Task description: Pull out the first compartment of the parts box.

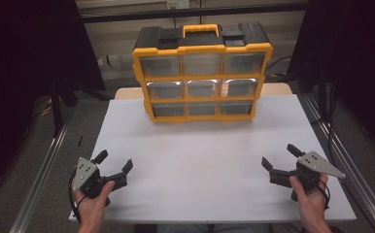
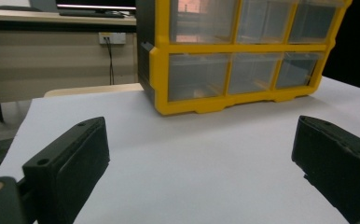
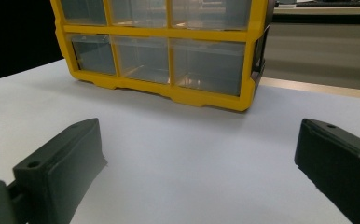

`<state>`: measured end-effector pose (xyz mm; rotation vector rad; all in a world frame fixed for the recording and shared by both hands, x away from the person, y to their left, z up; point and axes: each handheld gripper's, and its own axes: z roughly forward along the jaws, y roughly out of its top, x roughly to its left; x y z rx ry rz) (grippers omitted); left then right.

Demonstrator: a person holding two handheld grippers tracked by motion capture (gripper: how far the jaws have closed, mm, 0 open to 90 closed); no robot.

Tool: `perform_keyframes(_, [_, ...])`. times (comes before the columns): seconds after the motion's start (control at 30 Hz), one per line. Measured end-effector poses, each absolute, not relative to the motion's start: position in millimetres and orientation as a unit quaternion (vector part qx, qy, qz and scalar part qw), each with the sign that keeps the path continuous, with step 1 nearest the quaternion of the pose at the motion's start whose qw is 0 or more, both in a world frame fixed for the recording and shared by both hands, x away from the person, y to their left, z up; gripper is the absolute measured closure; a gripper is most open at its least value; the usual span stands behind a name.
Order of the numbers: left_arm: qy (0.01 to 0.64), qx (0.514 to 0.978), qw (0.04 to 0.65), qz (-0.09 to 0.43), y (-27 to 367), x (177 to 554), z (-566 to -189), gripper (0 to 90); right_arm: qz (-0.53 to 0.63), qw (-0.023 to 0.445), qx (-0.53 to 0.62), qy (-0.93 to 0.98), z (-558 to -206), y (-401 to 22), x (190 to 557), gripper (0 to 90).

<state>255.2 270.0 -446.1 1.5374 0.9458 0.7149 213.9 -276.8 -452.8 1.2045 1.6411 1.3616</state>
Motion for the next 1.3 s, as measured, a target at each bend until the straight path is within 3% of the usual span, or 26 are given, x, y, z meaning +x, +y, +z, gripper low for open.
perform_keyframes(0.4, [0.43,0.636,0.569,0.294,263,261,-447,3.6,0.53,0.323,0.468,0.629,-455,-275,214,1.0])
perform_keyframes(0.8, [0.409,0.652,0.57,0.287,255,265,-446,3.0,0.534,0.32,0.47,0.626,-454,-274,211,1.0])
perform_keyframes(0.97, [0.418,0.643,0.571,0.294,251,270,-444,3.0,0.533,0.318,0.471,0.627,-455,-273,213,1.1])
perform_keyframes(1.03, [0.43,0.645,0.545,0.321,250,272,-441,3.0,0.532,0.318,0.469,0.629,-454,-274,212,1.1])
perform_keyframes(1.3, [0.406,0.669,0.552,0.288,245,284,-436,3.5,0.533,0.319,0.469,0.628,-454,-274,213,1.1])
